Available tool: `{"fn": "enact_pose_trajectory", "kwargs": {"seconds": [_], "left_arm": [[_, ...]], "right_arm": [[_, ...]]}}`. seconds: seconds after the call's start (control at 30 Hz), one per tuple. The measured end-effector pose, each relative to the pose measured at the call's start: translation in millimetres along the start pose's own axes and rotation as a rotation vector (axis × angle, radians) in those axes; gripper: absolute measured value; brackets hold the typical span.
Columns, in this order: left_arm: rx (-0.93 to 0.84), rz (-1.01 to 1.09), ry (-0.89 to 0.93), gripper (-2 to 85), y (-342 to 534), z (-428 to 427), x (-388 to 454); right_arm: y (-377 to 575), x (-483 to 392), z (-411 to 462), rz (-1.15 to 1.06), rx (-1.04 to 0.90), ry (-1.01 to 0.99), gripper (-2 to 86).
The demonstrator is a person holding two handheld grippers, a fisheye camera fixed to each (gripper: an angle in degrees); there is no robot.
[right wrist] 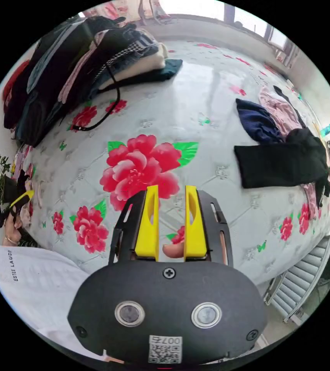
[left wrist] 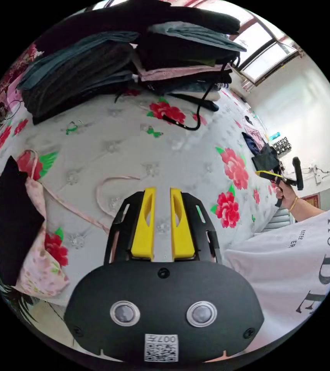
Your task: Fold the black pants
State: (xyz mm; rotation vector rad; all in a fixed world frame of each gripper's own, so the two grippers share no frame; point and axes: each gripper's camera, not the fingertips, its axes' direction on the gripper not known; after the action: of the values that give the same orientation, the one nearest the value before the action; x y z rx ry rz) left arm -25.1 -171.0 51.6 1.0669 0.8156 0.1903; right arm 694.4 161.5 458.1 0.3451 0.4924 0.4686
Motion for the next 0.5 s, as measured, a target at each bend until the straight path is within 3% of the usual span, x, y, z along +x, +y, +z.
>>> {"fn": "enact_pose_trajectory", "kwargs": {"seconds": [0.3, 0.37, 0.5], "left_arm": [[-0.295, 0.112, -0.184, 6.6, 19.2, 120.9, 103.5], [-0.334, 0.097, -0.201, 8.1, 20.6, 141.6, 107.4], [-0.318, 0.224, -0.333, 7.9, 22.0, 162.0, 124.1]], "right_arm": [[-48.9, 127.6, 19.0, 0.182, 0.032, 0.088, 10.2], [-59.5, 136.3, 40.5, 0.157, -0.074, 0.064, 10.0], [-51.7, 148.0, 28.1, 0.201, -0.009, -0.005, 7.3]]}}
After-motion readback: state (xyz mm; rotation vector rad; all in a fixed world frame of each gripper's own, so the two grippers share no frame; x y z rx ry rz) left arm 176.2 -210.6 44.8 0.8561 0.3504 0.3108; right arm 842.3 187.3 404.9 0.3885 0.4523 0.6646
